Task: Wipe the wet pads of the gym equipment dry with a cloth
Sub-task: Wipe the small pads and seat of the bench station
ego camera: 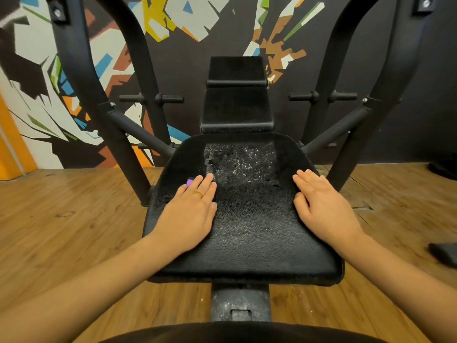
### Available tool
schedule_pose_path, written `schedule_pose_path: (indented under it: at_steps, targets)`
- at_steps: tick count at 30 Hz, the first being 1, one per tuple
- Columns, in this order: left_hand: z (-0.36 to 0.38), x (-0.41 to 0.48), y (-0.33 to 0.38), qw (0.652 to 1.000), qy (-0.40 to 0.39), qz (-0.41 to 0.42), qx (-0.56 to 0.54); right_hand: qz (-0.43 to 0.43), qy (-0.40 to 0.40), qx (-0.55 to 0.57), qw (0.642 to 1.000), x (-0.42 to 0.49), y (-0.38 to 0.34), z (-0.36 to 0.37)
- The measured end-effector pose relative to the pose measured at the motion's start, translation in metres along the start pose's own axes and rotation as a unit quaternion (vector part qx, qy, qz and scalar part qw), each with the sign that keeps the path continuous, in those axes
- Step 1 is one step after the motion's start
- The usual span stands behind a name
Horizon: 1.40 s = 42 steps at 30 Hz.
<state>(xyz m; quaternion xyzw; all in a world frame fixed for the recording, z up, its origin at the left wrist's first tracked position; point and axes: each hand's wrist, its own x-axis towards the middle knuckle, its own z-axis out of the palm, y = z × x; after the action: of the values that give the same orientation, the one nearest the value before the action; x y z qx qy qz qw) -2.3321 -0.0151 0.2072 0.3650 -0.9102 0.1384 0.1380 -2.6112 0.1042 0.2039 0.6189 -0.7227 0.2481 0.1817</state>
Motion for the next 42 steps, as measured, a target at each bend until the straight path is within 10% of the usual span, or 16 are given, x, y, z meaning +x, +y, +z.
schedule_pose_path:
  at_steps: [8, 18, 33, 42]
  targets:
    - [0.012, 0.020, 0.063, 0.996, 0.018, 0.081, -0.027, -0.003, 0.000, -0.010, 1.000, 0.001, -0.001, 0.002]
    - [0.000, 0.020, -0.028, 0.998, 0.016, -0.058, -0.035, -0.004, 0.000, 0.001, 1.000, 0.000, 0.003, 0.005]
    - [-0.011, 0.140, -0.069, 0.998, -0.014, -0.051, -0.039, 0.003, -0.010, -0.018, 1.000, 0.000, 0.002, 0.004]
    - [-0.006, 0.059, -0.063, 0.998, -0.010, -0.019, -0.064, 0.000, -0.014, -0.017, 1.000, -0.001, 0.002, 0.004]
